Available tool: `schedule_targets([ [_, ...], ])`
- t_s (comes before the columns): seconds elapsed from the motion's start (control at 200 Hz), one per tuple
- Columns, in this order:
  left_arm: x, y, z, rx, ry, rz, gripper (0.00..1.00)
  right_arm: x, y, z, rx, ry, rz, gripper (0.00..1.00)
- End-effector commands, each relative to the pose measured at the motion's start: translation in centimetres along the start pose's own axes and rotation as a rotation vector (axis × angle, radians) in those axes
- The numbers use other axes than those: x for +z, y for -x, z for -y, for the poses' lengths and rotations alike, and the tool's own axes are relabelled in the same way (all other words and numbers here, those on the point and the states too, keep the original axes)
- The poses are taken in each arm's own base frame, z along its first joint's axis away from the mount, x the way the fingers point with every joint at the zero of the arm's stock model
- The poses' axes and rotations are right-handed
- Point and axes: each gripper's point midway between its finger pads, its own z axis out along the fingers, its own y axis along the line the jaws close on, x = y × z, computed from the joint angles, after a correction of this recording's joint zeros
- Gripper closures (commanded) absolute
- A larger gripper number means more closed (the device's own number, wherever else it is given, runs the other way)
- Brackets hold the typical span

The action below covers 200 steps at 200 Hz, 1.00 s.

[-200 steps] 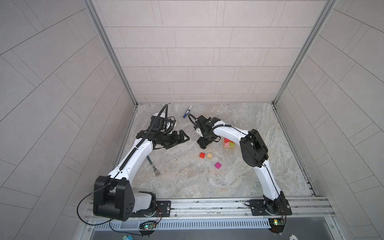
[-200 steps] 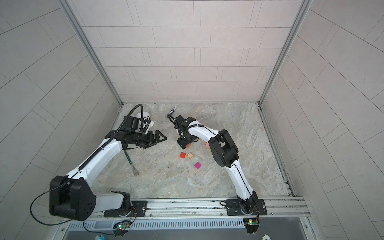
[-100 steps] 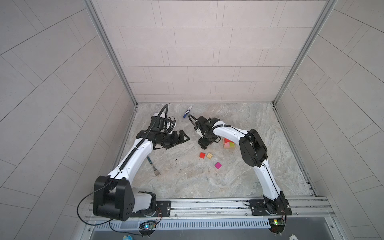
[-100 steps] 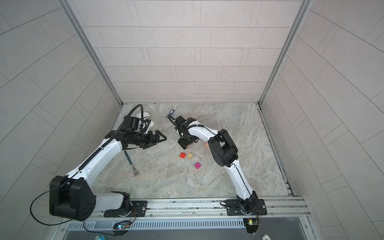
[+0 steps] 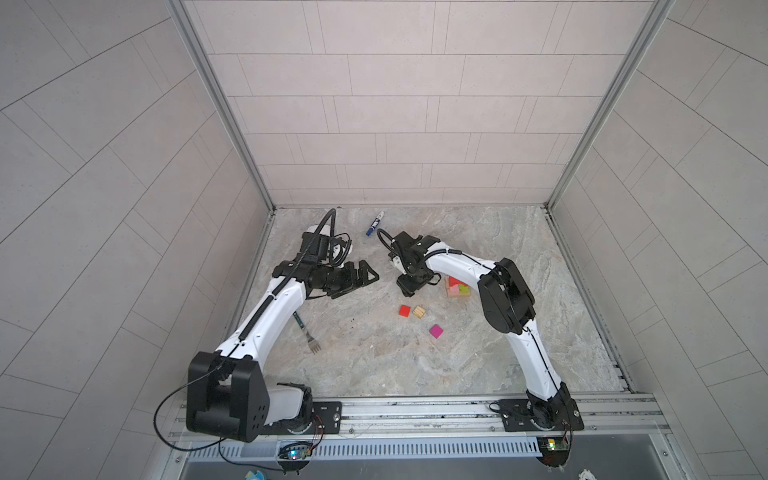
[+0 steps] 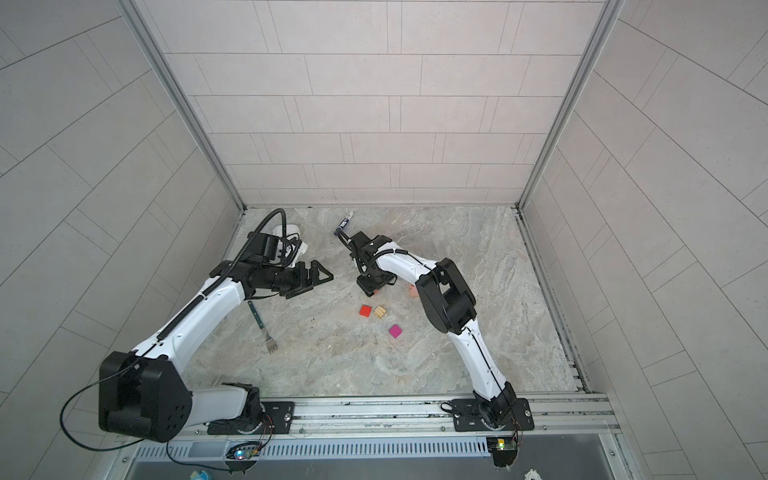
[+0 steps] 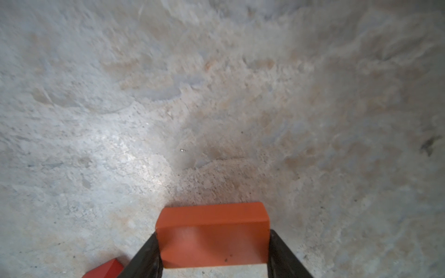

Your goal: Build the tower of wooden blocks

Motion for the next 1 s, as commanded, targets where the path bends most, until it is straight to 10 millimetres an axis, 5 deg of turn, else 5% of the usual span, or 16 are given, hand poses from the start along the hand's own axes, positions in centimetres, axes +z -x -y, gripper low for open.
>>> schedule_targets([
  [0.0, 0.1, -0.1, -0.2, -0.008, -0.005, -0.005, 0.01, -0.6, -0.3, 0.6, 0.018, -0.031, 0.001, 0.40],
  [0.305, 0.1, -0.1, -0.2, -0.006, -0.003, -0.002, 0.01, -2.1, -0.3, 1.0, 0.146, -0.047, 0.029, 0.43],
  [0.791, -0.1, -0.1, 0.0, -0.004, -0.010, 0.005, 0.01, -11.4, -2.0, 4.5, 0.389, -0.180, 0.104, 0.47],
  [0.996, -0.4, 0.0, 0.3, 0.007, -0.013, 0.017, 0.01, -12.9, -4.2, 6.3, 0.477, -0.213, 0.097, 0.48],
])
